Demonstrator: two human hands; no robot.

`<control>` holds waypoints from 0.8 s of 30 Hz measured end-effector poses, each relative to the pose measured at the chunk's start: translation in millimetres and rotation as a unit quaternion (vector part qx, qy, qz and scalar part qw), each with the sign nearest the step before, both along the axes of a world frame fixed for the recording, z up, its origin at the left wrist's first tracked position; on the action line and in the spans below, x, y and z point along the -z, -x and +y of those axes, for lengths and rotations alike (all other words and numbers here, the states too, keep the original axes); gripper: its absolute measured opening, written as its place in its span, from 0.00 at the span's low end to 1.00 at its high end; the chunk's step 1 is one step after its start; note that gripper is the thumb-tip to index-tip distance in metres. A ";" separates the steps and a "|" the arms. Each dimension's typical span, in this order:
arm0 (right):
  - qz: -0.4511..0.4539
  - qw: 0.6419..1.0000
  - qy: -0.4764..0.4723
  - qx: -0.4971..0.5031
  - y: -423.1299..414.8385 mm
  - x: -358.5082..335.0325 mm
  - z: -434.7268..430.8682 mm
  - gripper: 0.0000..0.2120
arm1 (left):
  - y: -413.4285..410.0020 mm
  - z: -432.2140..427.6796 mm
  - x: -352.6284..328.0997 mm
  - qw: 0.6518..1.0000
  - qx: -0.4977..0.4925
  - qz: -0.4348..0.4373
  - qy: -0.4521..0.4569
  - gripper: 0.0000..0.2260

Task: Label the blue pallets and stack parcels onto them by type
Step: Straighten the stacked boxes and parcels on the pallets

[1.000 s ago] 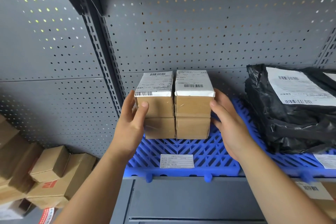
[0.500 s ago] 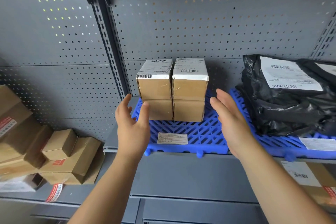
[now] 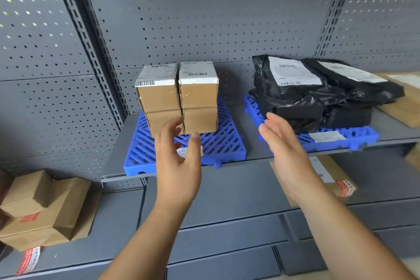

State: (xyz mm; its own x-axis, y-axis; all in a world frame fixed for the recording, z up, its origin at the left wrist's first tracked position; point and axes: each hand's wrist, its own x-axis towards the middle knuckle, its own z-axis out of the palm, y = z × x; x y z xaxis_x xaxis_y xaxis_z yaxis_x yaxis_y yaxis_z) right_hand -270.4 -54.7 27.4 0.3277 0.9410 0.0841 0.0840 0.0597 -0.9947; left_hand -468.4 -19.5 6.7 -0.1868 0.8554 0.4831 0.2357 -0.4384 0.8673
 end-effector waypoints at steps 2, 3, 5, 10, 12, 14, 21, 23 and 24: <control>-0.012 1.000 -0.002 0.024 -13.1 -0.4 -12.0 0.30 | -10.9 -6.5 1.6 0.999 0.025 -0.006 0.023 0.15; -0.014 0.999 -0.011 0.037 -19.8 -1.7 -17.0 0.29 | -16.1 -9.4 1.3 0.999 0.036 -0.008 0.031 0.16; -0.010 0.997 -0.035 0.066 -33.5 -6.1 -25.0 0.26 | -27.2 -12.3 -0.4 0.998 0.058 -0.011 0.038 0.16; -0.022 0.982 -0.111 0.153 -75.1 -18.9 -38.0 0.15 | -62.6 -10.2 -6.3 0.996 0.077 -0.013 0.035 0.13; -0.029 0.975 -0.137 0.174 -96.8 -24.2 -39.3 0.12 | -80.7 -7.7 -7.5 0.996 0.080 -0.014 0.037 0.13; -0.028 0.972 -0.150 0.179 -120.7 -27.6 -38.1 0.10 | -100.4 -4.2 -8.3 0.996 0.075 -0.017 0.040 0.13; -0.061 0.974 -0.168 0.142 -209.6 -37.8 -20.8 0.11 | -176.3 12.6 -29.6 0.999 0.024 -0.037 0.009 0.13; -0.062 0.971 -0.177 0.148 -236.0 -43.1 -12.9 0.12 | -195.1 20.0 -37.4 0.999 0.007 -0.044 0.002 0.13; -0.066 0.969 -0.182 0.151 -249.0 -45.5 -8.7 0.12 | -202.8 23.9 -40.4 0.999 -0.004 -0.049 0.000 0.13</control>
